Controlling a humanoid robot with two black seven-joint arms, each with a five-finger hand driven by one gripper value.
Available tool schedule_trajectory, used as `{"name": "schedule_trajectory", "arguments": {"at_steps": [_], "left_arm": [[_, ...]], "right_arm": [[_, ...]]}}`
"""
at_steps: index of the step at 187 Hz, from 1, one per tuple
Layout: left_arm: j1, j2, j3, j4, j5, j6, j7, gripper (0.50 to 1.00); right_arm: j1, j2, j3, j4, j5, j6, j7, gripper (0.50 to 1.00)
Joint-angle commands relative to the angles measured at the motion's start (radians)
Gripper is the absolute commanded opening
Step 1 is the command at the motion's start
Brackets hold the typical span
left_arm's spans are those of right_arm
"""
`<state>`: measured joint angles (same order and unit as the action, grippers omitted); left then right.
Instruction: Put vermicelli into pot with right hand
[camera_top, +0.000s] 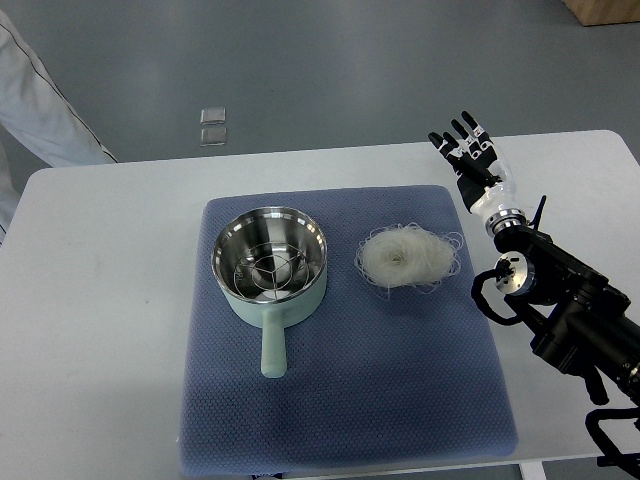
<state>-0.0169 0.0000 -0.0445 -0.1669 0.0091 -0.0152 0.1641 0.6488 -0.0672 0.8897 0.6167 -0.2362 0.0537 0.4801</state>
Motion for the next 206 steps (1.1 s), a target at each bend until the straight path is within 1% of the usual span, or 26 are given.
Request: {"name": "schedule_trajectory", "arguments": {"at_steps": [1, 206], "left_arm": [[0.000, 0.000, 0.000, 0.000, 0.000, 0.000, 0.000, 1.000], [-0.011, 0.000, 0.003, 0.004, 0.000, 0.008, 0.000, 1.000]], "right_arm": [[0.000, 0.000, 0.000, 0.000, 0.000, 0.000, 0.000, 0.928], [0.009, -0.002, 0.002, -0.014, 0.000, -0.003, 0.000, 0.928]]}}
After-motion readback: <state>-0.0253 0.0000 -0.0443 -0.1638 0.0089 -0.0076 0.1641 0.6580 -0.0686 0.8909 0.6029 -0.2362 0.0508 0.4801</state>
